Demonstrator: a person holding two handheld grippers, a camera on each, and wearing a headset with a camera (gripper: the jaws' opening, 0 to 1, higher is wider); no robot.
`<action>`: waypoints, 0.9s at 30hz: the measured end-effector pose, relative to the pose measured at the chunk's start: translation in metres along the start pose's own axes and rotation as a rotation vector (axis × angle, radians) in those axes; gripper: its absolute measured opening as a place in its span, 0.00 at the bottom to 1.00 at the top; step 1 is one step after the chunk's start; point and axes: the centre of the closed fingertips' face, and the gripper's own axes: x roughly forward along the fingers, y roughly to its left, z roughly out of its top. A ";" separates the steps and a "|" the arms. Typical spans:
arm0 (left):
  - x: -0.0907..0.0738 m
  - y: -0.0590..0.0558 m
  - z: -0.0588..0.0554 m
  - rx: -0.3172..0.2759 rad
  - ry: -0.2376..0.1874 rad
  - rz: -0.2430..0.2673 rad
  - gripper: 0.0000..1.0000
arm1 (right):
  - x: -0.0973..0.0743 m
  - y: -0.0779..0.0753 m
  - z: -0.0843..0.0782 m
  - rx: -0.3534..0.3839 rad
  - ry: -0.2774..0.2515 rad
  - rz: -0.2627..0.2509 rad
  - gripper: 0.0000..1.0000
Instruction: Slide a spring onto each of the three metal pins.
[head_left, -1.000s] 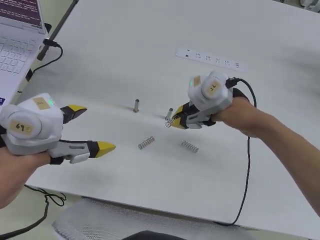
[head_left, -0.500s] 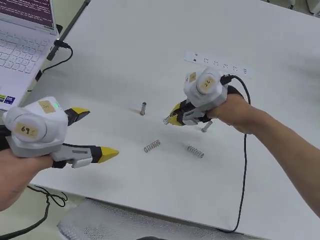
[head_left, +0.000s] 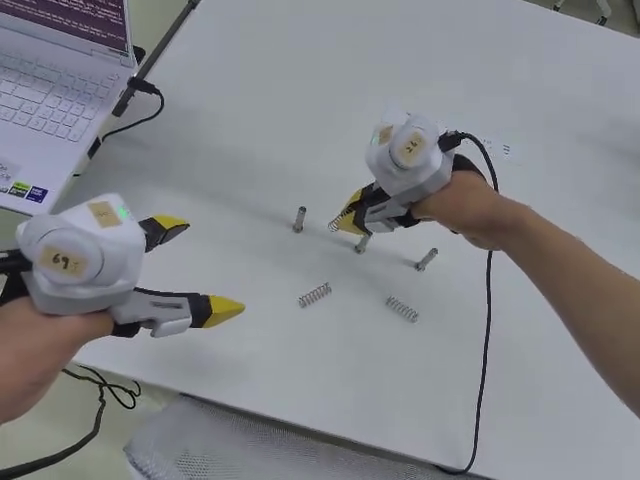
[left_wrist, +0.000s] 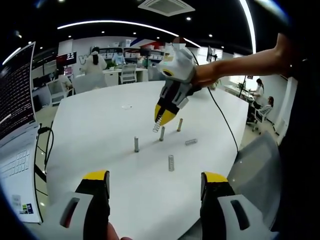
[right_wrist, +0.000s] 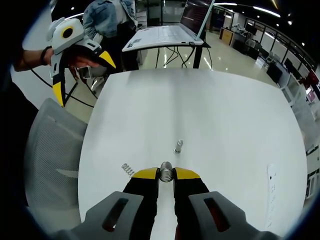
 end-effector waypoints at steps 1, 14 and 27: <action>0.000 0.000 0.000 0.000 0.000 0.001 0.71 | 0.001 -0.002 0.003 -0.004 0.001 -0.002 0.09; -0.005 0.005 0.002 -0.011 -0.013 0.014 0.71 | 0.018 -0.028 0.021 -0.052 0.026 0.009 0.09; -0.004 0.006 0.003 -0.024 -0.014 0.020 0.71 | 0.030 -0.024 0.022 -0.075 0.057 0.035 0.09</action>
